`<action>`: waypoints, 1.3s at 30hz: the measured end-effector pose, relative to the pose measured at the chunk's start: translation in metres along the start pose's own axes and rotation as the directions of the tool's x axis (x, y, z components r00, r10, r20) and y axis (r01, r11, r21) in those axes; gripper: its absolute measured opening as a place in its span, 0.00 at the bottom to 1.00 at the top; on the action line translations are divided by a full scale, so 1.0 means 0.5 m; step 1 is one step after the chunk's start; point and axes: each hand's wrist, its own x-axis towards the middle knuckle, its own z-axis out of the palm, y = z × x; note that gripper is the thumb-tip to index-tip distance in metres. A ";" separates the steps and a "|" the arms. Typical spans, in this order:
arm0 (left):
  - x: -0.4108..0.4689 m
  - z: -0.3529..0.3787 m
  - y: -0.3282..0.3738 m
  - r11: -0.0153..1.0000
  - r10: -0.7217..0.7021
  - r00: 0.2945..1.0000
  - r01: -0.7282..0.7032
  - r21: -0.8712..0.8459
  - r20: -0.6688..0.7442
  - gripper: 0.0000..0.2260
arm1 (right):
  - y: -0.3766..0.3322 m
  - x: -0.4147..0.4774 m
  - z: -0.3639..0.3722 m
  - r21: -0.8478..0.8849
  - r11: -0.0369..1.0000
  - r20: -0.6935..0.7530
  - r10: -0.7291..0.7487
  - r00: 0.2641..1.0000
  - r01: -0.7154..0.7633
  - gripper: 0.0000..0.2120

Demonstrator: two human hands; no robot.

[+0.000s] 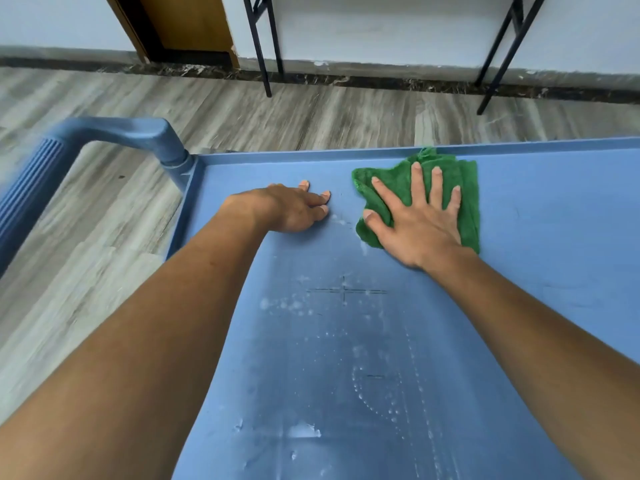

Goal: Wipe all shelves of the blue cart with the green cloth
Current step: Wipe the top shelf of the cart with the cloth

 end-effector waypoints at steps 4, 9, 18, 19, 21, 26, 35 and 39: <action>0.005 0.000 -0.003 1.000 0.008 1.000 -0.008 0.005 0.001 0.22 | -0.002 -0.132 0.024 0.014 1.000 -0.015 -0.011 1.000 0.011 0.32; 0.009 0.004 -0.004 1.000 0.018 1.000 -0.018 0.018 0.003 0.23 | -0.007 -0.353 0.048 -0.001 0.998 -0.086 -0.060 0.995 0.060 0.30; 0.010 0.002 -0.006 1.000 0.016 1.000 -0.016 0.014 0.009 0.22 | -0.032 -0.568 0.075 -0.122 0.992 -0.215 -0.061 0.975 0.035 0.32; 0.010 0.002 -0.006 1.000 0.018 1.000 -0.018 0.015 0.006 0.22 | -0.034 -0.574 0.075 -0.129 0.991 -0.216 -0.050 0.975 0.022 0.32; 0.008 0.001 -0.006 1.000 0.019 1.000 -0.020 0.019 0.001 0.22 | -0.037 -0.578 0.078 -0.135 0.991 -0.218 -0.046 0.975 0.016 0.32; 0.001 0.007 -0.006 1.000 0.018 1.000 -0.018 0.013 0.004 0.23 | -0.038 -0.570 0.084 -0.098 0.995 -0.226 -0.043 0.973 0.021 0.33; -0.016 -0.002 -0.001 0.999 0.032 0.999 -0.032 -0.003 0.018 0.22 | -0.064 -0.434 0.068 -0.006 0.999 -0.173 -0.040 0.984 0.039 0.33; -0.020 -0.007 -0.002 0.999 0.044 0.998 -0.043 -0.019 0.034 0.23 | -0.084 -0.302 0.059 0.003 1.000 -0.132 0.004 0.991 -0.004 0.32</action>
